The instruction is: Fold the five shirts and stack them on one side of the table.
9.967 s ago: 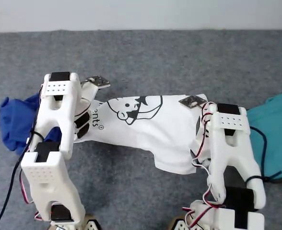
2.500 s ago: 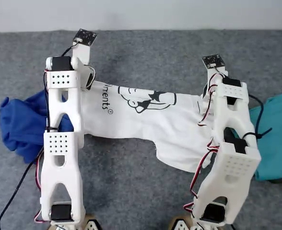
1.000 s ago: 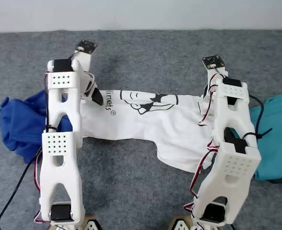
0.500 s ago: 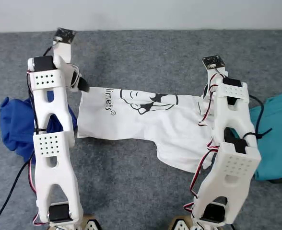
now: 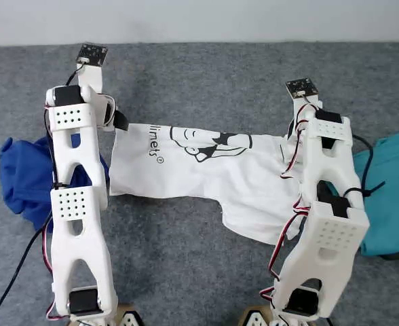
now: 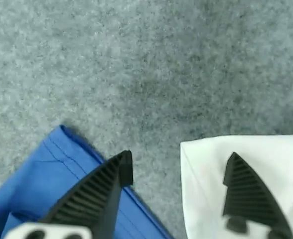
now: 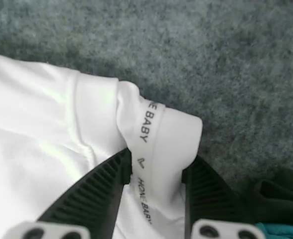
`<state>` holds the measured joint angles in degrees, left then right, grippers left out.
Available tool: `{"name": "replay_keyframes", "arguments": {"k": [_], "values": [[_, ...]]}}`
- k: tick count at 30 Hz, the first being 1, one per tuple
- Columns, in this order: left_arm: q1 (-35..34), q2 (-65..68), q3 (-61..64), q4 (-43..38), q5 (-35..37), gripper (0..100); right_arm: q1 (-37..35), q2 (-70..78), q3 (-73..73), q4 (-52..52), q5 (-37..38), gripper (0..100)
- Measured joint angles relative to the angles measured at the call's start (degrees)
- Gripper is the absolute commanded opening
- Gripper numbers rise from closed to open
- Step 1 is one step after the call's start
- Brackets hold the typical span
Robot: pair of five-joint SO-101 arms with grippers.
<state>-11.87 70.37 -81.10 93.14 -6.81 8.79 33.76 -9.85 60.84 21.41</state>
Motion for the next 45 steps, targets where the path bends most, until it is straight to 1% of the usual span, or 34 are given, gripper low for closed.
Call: {"name": "replay_keyframes", "arguments": {"k": [4, 8, 12, 17, 20, 27, 38, 45], "values": [[0.00, 0.00, 0.00, -0.18, 0.00, 30, 0.00, 0.00, 0.00, 0.00, 0.00, 16.5], [0.00, 0.70, -0.09, -2.11, 0.00, 30, 0.00, 0.00, 0.00, 0.00, 0.00, 16.5], [0.00, 4.31, -0.09, -2.20, 0.00, 30, 0.00, 0.00, 0.00, 0.00, 0.00, 16.5], [0.00, 5.63, -0.09, -2.46, 0.26, 24, 0.00, 0.00, 0.00, 0.00, 0.00, 16.5], [0.18, 5.63, -0.09, -4.48, 0.09, 24, 0.00, 0.00, 0.00, 0.00, 0.00, 16.5], [-0.18, 5.98, -0.62, -5.10, 0.09, 24, -0.88, 0.00, 0.62, 0.00, 0.00, 16.5], [-0.26, 6.07, -0.62, -11.60, 0.09, 24, -1.32, -0.09, 1.14, 0.00, 0.00, 16.5], [-0.62, 6.15, -6.95, -11.60, 0.09, 24, -1.32, -0.09, 1.14, 0.00, 0.00, 16.5]]}}
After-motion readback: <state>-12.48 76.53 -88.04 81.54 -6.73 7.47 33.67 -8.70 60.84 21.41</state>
